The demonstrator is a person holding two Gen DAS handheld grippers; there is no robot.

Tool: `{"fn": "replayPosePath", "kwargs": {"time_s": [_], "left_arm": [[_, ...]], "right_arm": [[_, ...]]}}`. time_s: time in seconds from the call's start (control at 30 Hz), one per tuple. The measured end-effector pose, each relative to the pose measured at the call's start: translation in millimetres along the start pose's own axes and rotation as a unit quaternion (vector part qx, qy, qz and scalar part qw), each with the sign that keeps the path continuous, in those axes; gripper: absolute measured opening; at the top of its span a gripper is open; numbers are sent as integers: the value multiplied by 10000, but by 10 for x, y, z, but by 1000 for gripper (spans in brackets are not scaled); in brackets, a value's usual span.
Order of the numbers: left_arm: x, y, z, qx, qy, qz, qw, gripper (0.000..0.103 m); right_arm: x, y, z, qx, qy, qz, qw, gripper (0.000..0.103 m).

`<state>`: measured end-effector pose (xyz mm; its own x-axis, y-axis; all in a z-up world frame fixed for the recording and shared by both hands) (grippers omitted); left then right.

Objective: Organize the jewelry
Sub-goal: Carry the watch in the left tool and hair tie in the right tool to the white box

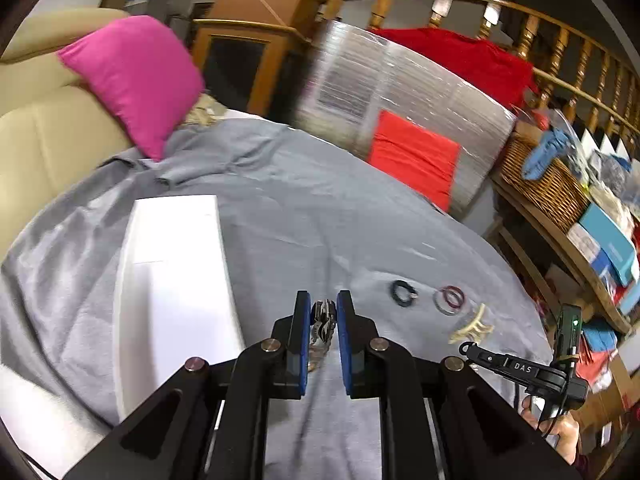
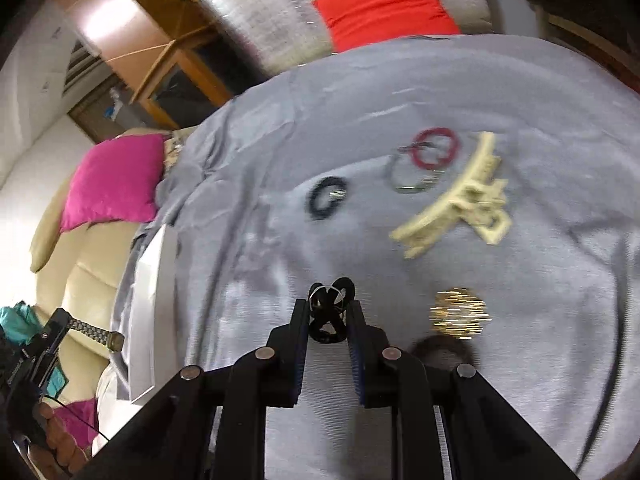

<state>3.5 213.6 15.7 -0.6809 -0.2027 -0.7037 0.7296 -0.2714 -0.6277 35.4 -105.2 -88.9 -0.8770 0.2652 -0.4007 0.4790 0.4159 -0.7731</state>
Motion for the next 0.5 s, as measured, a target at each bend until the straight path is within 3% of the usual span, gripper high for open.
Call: {"fn": "replayPosePath", "kwargs": {"time_s": [0.3, 0.5], "left_arm": [[141, -32, -579, -369, -420, -47, 9984, 13], [251, 46, -896, -558, -628, -248, 9962, 13]], "right_arm": [[140, 299, -908, -723, -736, -45, 9947, 20], [307, 521, -1604, -1111, -1274, -352, 9850, 20]]}}
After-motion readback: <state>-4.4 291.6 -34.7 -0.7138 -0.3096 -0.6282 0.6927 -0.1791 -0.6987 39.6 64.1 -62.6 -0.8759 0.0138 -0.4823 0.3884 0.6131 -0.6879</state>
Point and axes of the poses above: each gripper's, at about its wrist camera, not at the fingertips, and y roughly the way its jaws point, z to its right, x to its underside, the point moved 5 cm from there along y, roughly the way its jaws point, and after that the axes turned 6 degrees about -z, right-handed, at the moved point
